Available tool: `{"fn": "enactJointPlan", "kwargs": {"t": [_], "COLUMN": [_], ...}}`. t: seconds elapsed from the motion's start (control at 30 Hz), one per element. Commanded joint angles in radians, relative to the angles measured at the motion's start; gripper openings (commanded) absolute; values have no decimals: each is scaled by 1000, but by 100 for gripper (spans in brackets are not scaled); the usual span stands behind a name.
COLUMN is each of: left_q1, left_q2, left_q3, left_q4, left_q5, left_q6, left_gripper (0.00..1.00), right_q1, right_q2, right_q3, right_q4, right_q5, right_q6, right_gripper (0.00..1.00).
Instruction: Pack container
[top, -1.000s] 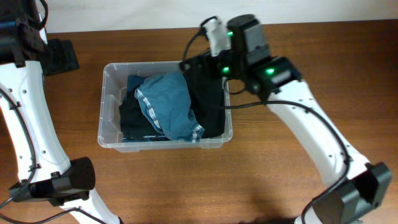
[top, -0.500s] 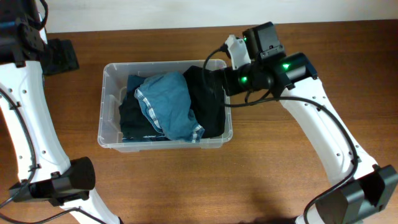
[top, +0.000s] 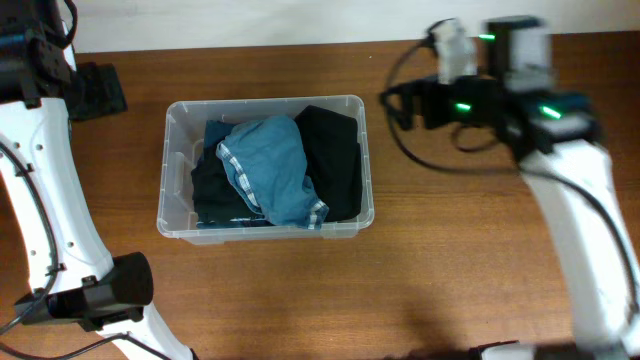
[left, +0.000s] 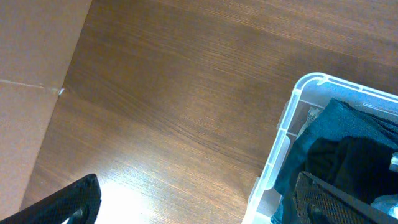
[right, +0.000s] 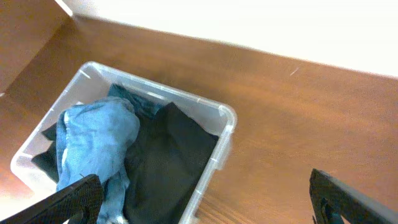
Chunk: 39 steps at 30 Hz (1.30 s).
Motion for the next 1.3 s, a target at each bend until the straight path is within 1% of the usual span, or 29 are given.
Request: {"fn": "enactJointPlan", "kwargs": {"t": [0.0,0.07,0.2,0.27,0.33,0.4,0.43,0.47,0.53,0.57,0.63,0.67,0.73,0.77,0.87,0.9,1.07,1.13,1.27], "left_q1": [7,7,7,7,7,7,7,7,7,7,7,7,7,7,7,7,7,7,7], "left_q2": [-20,-20,-20,-20,-20,-20,-20,-20,-20,-20,-20,-20,-20,-20,-20,-20,-20,-20,-20], "left_q3": [14,14,14,14,14,14,14,14,14,14,14,14,14,14,14,14,14,14,14], "left_q4": [2,2,2,2,2,2,2,2,2,2,2,2,2,2,2,2,2,2,2], "left_q5": [-4,-4,-4,-4,-4,-4,-4,-4,-4,-4,-4,-4,-4,-4,-4,-4,-4,-4,-4], "left_q6": [-5,-5,-5,-5,-5,-5,-5,-5,-5,-5,-5,-5,-5,-5,-6,-5,-5,-5,-5], "left_gripper": [99,99,100,99,100,100,100,100,100,100,100,100,100,99,100,99,100,100,100], "right_q1": [-54,-101,-164,-188,-217,-238,-249,-260,-262,-262,-262,-261,-261,-261,-261,-261,-261,-261,-260], "right_q2": [-195,-290,-385,-423,-480,-543,-587,-650,-723,-793,-866,-921,-999,-1079,-1202,-1274,-1459,-1497,-1498], "right_q3": [9,9,-3,-34,-101,-206,-292,-422,-581,-730,-882,-985,-1105,-1204,-1314,-1361,-1459,-1484,-1530], "right_q4": [-72,-149,-232,-238,-217,-162,-112,-36,65,155,243,306,364,401,419,418,417,417,421], "right_q5": [28,110,228,262,264,264,264,263,260,254,249,241,238,237,233,226,227,227,224], "right_q6": [-117,-117,-118,-136,-170,-170,-170,-169,-169,-168,-165,-165,-165,-165,-165,-164,-99,-67,-25], "right_gripper": [98,98,98,99,98,98,98,98,98,98,99,98,98,99,98,98,98,98,99]}}
